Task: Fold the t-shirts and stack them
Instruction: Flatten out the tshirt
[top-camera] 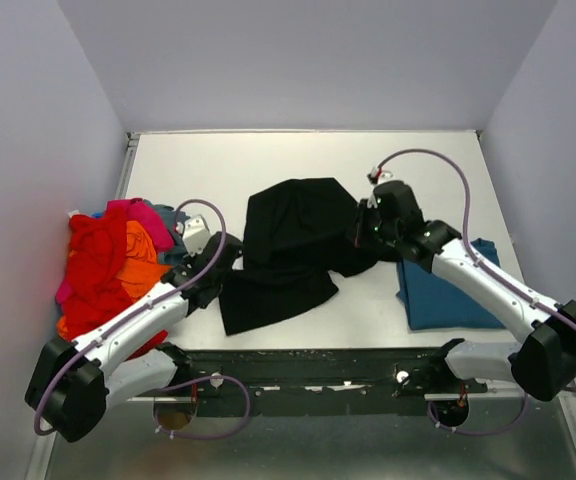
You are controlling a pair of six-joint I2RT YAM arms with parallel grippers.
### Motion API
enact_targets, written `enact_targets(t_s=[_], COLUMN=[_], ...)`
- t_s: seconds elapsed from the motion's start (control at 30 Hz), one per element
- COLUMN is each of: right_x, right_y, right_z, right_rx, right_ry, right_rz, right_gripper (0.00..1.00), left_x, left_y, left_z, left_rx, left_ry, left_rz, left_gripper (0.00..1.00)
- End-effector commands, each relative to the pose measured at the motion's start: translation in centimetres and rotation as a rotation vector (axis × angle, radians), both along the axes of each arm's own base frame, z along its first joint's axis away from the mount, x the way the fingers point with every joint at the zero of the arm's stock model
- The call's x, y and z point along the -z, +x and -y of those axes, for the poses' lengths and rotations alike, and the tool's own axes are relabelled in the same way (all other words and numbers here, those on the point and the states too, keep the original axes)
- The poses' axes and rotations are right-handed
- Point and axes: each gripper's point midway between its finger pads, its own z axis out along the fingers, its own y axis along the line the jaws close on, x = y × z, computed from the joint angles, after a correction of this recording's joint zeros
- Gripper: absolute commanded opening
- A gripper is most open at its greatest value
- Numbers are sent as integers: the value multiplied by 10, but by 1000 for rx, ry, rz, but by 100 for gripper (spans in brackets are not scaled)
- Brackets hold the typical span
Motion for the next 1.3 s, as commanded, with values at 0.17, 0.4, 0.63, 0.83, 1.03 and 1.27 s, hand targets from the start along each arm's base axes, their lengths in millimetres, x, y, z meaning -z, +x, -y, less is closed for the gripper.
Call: enact_targets(t_s=[0.17,0.4,0.63,0.83,1.03,1.27], right_x=[-128,-235,-272,-253,-264,-281], right_y=[97,127,118,86,58,70], right_z=[67,91,109,117,127,129], right_rx=[217,238,251,249,252,256], right_ry=[165,255,285,269,240,241], right_rz=[111,225,263,277,339,345], right_gripper=[1,1,1,1,1,1], left_x=[-129,-288,-396,-403,-436,-463], left_y=[90,132,122,100,55,49], left_z=[-46,-74,-94,-104,-127,-133], left_rx=[-131,-208,-243,-263,-334,-353], left_ry=[139,319,383,374,351,358], left_rz=[139,325,499,526,628,670], left_gripper=[0,0,0,0,0,0])
